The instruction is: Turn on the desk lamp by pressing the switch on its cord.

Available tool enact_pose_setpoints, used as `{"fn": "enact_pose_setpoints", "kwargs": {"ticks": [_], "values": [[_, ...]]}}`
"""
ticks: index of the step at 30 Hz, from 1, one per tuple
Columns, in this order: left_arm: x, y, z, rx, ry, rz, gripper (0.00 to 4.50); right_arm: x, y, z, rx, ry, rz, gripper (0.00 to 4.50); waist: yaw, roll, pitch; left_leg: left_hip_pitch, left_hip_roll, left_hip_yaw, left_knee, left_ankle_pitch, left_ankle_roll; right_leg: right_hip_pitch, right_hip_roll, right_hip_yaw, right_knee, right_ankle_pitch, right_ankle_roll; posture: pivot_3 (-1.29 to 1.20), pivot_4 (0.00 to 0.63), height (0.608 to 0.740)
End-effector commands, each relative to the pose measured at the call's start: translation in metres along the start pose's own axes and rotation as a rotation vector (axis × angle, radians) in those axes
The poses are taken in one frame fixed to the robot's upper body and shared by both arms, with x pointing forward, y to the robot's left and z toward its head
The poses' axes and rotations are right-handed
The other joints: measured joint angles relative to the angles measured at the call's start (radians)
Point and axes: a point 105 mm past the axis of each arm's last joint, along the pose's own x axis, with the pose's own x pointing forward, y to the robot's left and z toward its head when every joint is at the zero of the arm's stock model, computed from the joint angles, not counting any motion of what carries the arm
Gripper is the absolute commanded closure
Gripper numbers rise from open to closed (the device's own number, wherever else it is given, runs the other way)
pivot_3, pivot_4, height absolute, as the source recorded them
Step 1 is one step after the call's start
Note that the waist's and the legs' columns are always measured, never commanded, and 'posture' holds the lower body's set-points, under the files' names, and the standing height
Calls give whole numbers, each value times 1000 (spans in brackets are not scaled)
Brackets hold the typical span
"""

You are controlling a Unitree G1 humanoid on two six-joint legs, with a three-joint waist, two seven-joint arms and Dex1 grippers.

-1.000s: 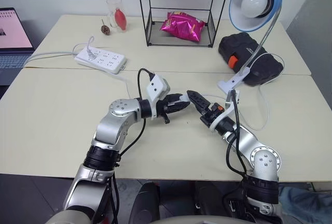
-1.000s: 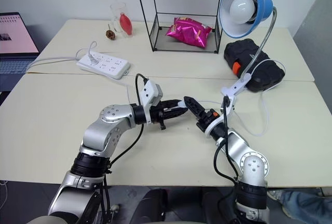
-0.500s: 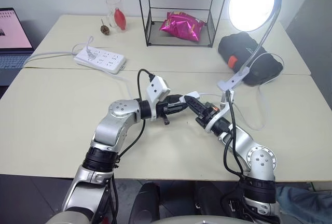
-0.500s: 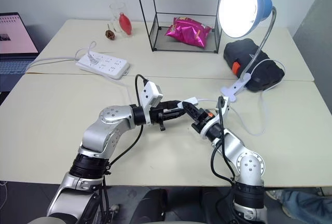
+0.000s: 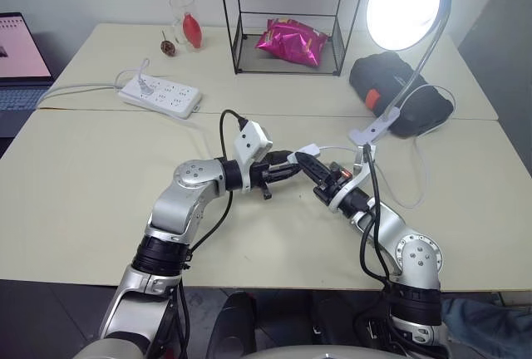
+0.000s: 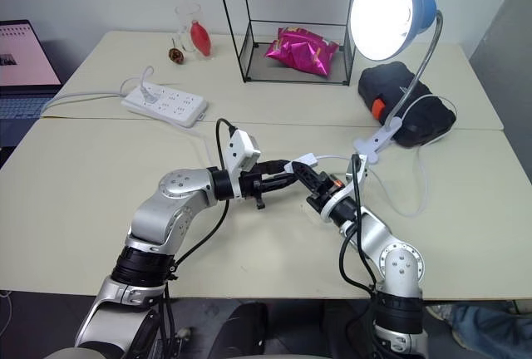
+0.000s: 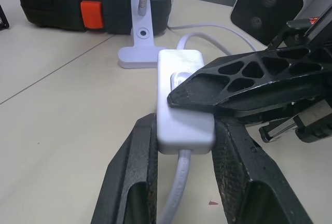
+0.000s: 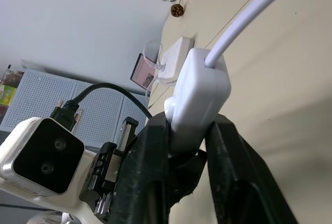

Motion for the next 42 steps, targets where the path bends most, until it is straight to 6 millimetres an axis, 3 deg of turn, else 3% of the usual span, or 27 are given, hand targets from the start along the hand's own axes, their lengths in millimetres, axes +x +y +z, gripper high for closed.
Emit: {"fn": "enact_pose_setpoints", "kwargs": {"ticks": [1, 7, 12, 18, 24, 29, 34, 35, 42], "values": [[1, -4, 9, 37, -25, -9, 3404, -2, 16, 4, -9, -16, 81, 2556, 0, 0, 0, 0, 0, 0, 0, 0, 0, 0, 0, 0, 0, 0, 0, 0, 150, 740], [0, -1, 6, 38, -22, 10, 3404, -20, 12, 0, -149, 77, 72, 1134, 1, 0, 0, 0, 0, 0, 0, 0, 0, 0, 0, 0, -1, 0, 0, 0, 150, 740], [-4, 12, -4, 66, 16, 37, 3404, -48, 14, -12, -460, 274, 85, 44, 2, 0, 0, -1, -1, 0, 0, 0, 0, 0, -1, 0, -2, -1, 1, 0, 150, 740], [-7, 21, -28, 108, 105, 23, 3404, -65, 32, -11, -876, 424, 166, 0, -3, 0, 0, 0, 0, 0, -1, 0, 0, 0, 0, 0, -1, -1, 1, 0, 150, 740], [-7, 27, -39, 129, 140, 17, 3404, -74, 29, 28, -1225, 474, 134, 0, 1, 0, 1, -1, -1, 1, 0, 0, 0, 1, -1, 0, -5, -1, 2, 0, 150, 740], [-5, 26, -44, 144, 156, -8, 3404, -74, 28, 57, -1417, 467, 94, 0, 4, -1, 1, -1, -1, 1, -1, 0, 0, 1, -1, 0, -5, -1, 2, 0, 150, 740], [-6, 27, -49, 165, 174, -15, 3404, -72, 25, 66, -1467, 460, 102, 0, 6, -1, 1, -1, -1, 1, -1, 0, 0, 1, -1, 0, -5, -1, 2, 0, 150, 740], [-6, 27, -50, 167, 178, -15, 2691, -71, 25, 66, -1471, 462, 111, 0, 7, -1, 1, -1, -1, 1, -1, 0, 0, 1, -1, 0, -5, -1, 2, 0, 150, 740], [-9, 27, -45, 153, 143, -12, 1300, -71, 22, 70, -1488, 490, 128, 0, 10, -1, 1, -1, -1, 0, 0, 0, 0, 1, -1, -1, -3, -1, 2, 0, 150, 740]]}}
